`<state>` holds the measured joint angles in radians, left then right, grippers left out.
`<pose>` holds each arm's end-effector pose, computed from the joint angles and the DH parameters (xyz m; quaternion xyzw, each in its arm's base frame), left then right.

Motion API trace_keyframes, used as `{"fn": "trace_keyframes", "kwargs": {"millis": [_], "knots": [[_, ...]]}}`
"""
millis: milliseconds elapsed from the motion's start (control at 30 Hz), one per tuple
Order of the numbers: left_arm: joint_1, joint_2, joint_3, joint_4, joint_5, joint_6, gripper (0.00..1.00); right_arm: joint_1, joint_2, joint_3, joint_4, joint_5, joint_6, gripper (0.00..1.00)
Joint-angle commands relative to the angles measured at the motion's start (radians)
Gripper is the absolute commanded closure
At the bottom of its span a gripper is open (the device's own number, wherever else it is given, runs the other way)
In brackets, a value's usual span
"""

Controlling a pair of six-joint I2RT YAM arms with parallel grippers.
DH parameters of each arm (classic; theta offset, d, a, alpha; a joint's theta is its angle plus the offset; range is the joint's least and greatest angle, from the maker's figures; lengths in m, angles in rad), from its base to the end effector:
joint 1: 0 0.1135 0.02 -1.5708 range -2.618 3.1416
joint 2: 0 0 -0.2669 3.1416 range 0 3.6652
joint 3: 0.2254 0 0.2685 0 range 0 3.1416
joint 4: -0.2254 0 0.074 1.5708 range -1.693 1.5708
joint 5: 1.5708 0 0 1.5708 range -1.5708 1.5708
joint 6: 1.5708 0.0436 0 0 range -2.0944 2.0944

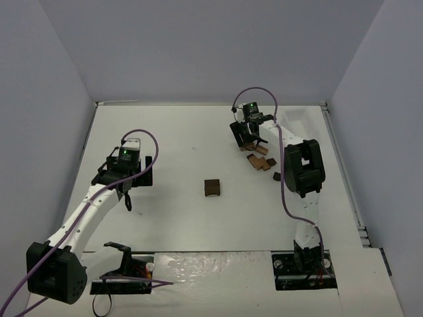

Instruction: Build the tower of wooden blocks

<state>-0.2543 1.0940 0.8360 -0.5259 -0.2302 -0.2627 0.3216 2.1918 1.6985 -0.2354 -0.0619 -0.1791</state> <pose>0.2428 -0.0528 0.2597 -0.0479 0.9173 0.0052 0.3953 0.4943 0.1675 0.1812 -0.2382 0.8807 0.0572 0.4055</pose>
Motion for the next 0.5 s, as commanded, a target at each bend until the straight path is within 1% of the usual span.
{"fn": "trace_keyframes", "kwargs": {"millis": [0, 133, 167, 200, 300, 333, 400, 467], "knots": [[-0.006, 0.003, 0.054, 0.02, -0.026, 0.017, 0.03, -0.004, -0.009, 0.036, 0.021, -0.026, -0.005, 0.47], [-0.006, 0.003, 0.053, 0.02, -0.028, 0.016, 0.03, -0.006, -0.008, 0.03, 0.019, -0.026, -0.006, 0.59], [-0.007, 0.005, 0.054, 0.02, -0.026, 0.017, 0.03, -0.006, -0.009, 0.027, 0.019, -0.029, -0.006, 0.61], [-0.006, 0.006, 0.054, 0.02, -0.023, 0.017, 0.03, -0.006, -0.012, 0.025, 0.019, -0.031, -0.003, 0.61], [-0.005, 0.009, 0.054, 0.021, -0.023, 0.017, 0.03, -0.007, -0.02, 0.016, 0.021, -0.021, 0.006, 0.46], [-0.006, 0.007, 0.054, 0.02, -0.023, 0.016, 0.03, -0.006, -0.021, 0.013, 0.021, -0.015, 0.009, 0.38], [-0.005, 0.007, 0.054, 0.021, -0.021, 0.017, 0.03, -0.006, -0.025, 0.01, 0.021, 0.007, 0.013, 0.31], [-0.007, 0.005, 0.054, 0.02, -0.021, 0.017, 0.03, -0.006, -0.031, 0.005, 0.021, 0.016, 0.018, 0.28]]}}
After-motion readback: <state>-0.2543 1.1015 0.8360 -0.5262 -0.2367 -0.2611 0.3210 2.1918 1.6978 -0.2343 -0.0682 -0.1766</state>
